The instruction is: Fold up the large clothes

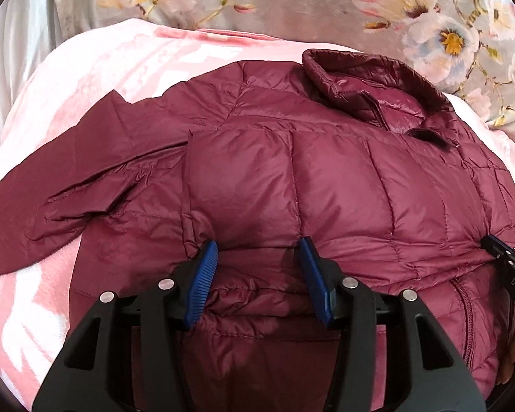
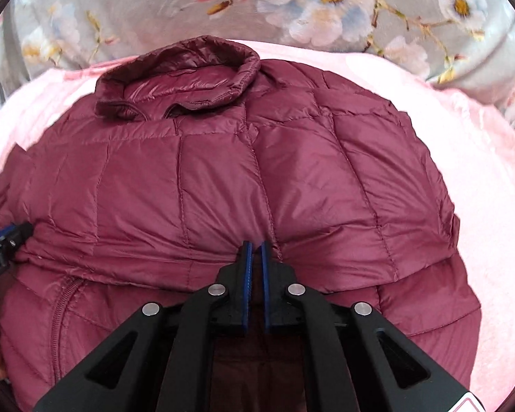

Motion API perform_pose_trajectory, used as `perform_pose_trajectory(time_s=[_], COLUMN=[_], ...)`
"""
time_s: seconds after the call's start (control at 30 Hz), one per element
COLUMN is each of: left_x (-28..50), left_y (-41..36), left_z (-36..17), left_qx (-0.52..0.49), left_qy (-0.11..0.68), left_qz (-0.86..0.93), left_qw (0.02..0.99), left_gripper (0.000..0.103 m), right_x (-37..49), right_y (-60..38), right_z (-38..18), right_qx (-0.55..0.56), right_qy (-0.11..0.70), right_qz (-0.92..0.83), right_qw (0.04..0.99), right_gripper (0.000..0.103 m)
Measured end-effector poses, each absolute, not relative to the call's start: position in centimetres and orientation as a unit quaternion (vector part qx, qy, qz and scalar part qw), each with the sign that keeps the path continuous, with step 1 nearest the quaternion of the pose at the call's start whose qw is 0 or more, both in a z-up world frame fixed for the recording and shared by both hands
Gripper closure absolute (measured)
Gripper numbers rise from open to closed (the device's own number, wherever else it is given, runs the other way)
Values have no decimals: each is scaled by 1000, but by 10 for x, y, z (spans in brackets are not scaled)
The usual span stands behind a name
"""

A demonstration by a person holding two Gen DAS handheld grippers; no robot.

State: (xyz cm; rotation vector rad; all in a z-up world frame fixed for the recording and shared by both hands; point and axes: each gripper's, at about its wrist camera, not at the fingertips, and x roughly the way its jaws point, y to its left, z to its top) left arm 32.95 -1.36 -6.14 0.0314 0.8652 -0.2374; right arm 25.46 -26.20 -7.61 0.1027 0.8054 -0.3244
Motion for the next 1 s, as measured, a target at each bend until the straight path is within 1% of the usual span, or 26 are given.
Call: perform_pose_trajectory(time_s=[0.07,0.13,0.17,0.2,0.27,0.33,0.37,0.4,0.47,0.57,0.67,0.7,0.83,0.93,0.97,1.0], left_x=[331,324,321,311,296,285,281,278,278,273,260,255,255,266,271,279], left_y=[-7,14,22,43,78,123,147,179,227,305,374,392,429,427,426,420], left_z=[-60,-52,-47,-37,-23,-12,-10,-9,-13,-31,-50,-54,-67,-65,-66,-65], left_qx=[-9,-57,-68,-90,-117,-140,-152,-167,-189,-258,-345,-361,-397,-377,-373,-361], left_qy=[416,417,418,410,391,375,372,372,377,392,382,373,366,364,367,372], left_qz=[-126,-132,-130,-124,-112,-77,-52,-18,39,117,178,199,225,230,226,226], left_qw=[900,897,897,899,906,913,914,913,906,875,839,831,811,820,822,825], left_gripper=[54,54,47,41,22,13,12,12,12,12,12,12,12,12,16,24], right_x=[256,254,252,248,238,228,223,218,213,214,229,236,263,269,269,270], right_y=[-262,-261,-259,-254,-243,-228,-220,-209,-193,-165,-139,-133,-114,-113,-117,-120], right_z=[-75,-73,-70,-65,-57,-48,-45,-43,-41,-36,-26,-25,-44,-65,-67,-67], right_qx=[47,46,42,42,48,58,63,68,68,54,37,33,2,6,17,25], right_qy=[391,390,387,381,370,363,363,363,366,364,355,355,380,401,402,402], right_qz=[-159,-160,-165,-164,-146,-124,-110,-91,-67,-34,-23,-17,-18,-18,-15,-12], right_qw=[906,906,906,909,916,922,923,925,926,929,934,934,925,916,916,915], right_gripper=[99,98,91,89,87,81,75,72,70,70,69,66,65,63,62,60])
